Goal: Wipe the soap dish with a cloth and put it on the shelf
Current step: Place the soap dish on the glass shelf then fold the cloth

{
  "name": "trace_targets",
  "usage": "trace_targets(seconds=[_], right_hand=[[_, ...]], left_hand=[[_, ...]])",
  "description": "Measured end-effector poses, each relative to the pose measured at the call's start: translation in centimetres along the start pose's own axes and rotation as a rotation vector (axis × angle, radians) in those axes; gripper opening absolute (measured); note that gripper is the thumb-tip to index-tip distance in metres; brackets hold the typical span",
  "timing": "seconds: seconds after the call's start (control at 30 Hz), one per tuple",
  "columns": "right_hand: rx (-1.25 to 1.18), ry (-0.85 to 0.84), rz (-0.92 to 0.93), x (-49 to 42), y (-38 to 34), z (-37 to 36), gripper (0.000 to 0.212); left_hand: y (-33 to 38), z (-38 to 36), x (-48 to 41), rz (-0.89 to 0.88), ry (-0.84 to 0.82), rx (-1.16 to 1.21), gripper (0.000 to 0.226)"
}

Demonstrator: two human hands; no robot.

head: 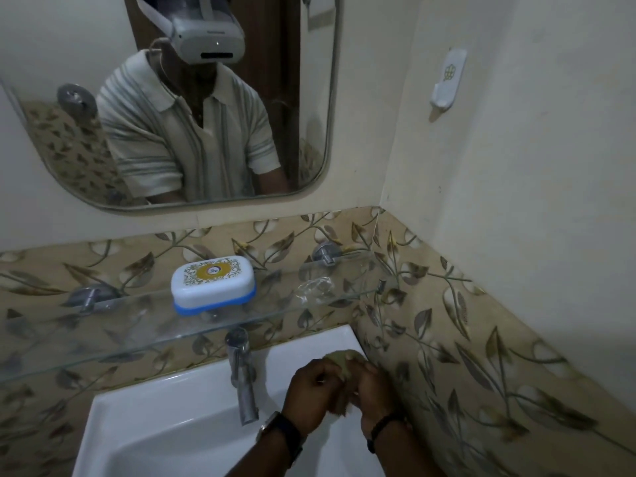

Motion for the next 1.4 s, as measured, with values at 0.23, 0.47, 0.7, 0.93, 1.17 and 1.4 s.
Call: trace_targets(seconds=[0.23,0.47,0.7,0.93,1.17,1.4], right_hand=[[0.092,-0.056,0.168,3.4,-0.9,1.3,0.02],[0.139,-0.117,0.353,7.9,-1.8,2.9,0.015],[0.282,0.113,0.482,10.1,-2.0,4.4,0.01],[0.214,0.19,0.616,12.0,-3.1,5.5,0.023],[0.182,0.152,0.676,14.3,-4.2,4.6,0.007],[0.077,0.042,0.657,14.6,-4.6,4.2,0.034]], left_hand=[[0.8,0.8,2.6,0.263,0.163,0.687,0.01],[1.7,0.4,4.5,0.268,0.018,0.548,0.015],[3.6,0.8,5.9,0.018,0.015,0.25,0.028],[5.8,1.3,7.3,-0.27,-0.102,-0.176,0.027],[7.3,0.3,8.2,-0.395,0.034,-0.287,0.012],[7.6,0.7,8.5,-0.292,0.061,-0.166,0.008]])
Point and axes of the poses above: each hand's wrist, its own x-axis away from the middle knuckle, its own z-axis out of the back of the hand, y = z × x, the point moved 2 cm from there along -x, towards the middle knuckle
